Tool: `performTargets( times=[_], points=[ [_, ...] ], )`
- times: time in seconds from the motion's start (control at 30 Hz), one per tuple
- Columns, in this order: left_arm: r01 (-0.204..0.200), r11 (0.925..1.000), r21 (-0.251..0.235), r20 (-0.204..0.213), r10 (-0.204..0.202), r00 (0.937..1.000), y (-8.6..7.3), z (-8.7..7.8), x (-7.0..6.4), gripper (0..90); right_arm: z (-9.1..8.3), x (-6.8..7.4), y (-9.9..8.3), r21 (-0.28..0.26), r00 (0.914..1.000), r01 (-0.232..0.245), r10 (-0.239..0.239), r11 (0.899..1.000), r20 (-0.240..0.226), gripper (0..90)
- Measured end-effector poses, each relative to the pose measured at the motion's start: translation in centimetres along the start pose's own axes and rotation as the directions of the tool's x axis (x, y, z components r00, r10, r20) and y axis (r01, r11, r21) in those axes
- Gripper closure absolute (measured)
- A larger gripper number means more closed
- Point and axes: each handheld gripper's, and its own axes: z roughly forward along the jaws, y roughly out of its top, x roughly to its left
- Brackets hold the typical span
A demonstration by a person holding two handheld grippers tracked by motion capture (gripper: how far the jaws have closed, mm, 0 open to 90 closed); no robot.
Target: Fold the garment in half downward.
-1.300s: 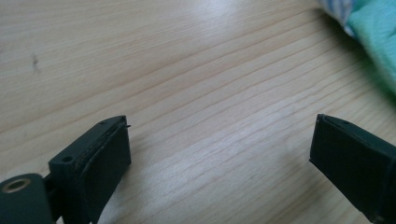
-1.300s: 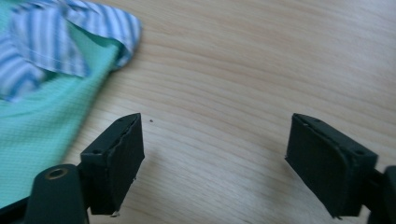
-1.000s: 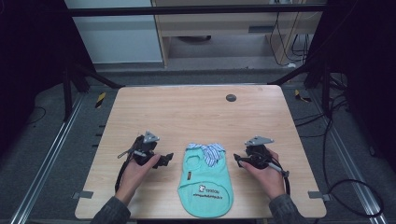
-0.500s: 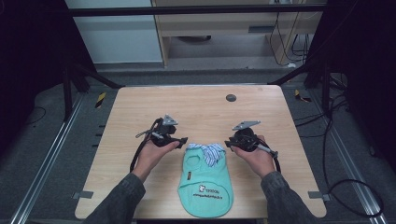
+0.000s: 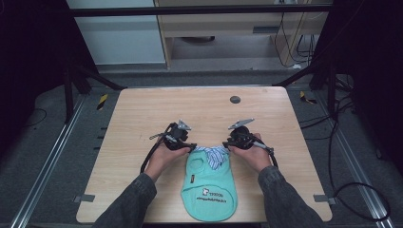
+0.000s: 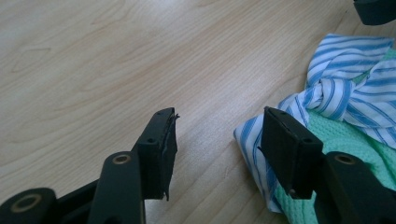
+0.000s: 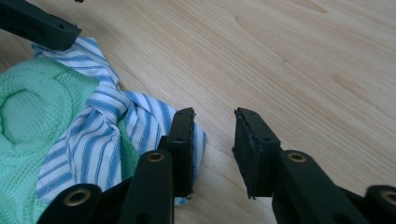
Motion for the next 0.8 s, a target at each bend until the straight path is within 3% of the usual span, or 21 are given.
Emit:
performTargets(
  times=[0.27,0.57,0.67,0.8],
  points=[
    [-0.012,0.9991,0.040,0.015,0.012,0.9998,-0.8,1.2,-0.3,44.2,1.0,0.5,0.0,0.031,0.9999,0.011,-0.011,0.999,-0.004,63.2],
    [-0.004,0.9996,0.029,0.033,0.003,0.9995,-1.0,1.4,-0.3,47.5,1.9,1.2,0.0,0.057,0.9998,0.012,-0.011,0.998,-0.019,60.6],
    [-0.009,0.9997,0.022,0.042,0.008,0.9991,-1.1,1.4,-0.5,53.2,2.0,1.2,-0.1,0.066,0.9995,-0.001,0.003,0.998,-0.030,60.9],
    [-0.020,0.9996,0.022,0.079,0.018,0.9967,-1.0,1.3,-0.9,67.2,2.0,1.2,-0.1,0.069,0.9989,0.012,-0.009,0.998,-0.046,65.1]
  ],
)
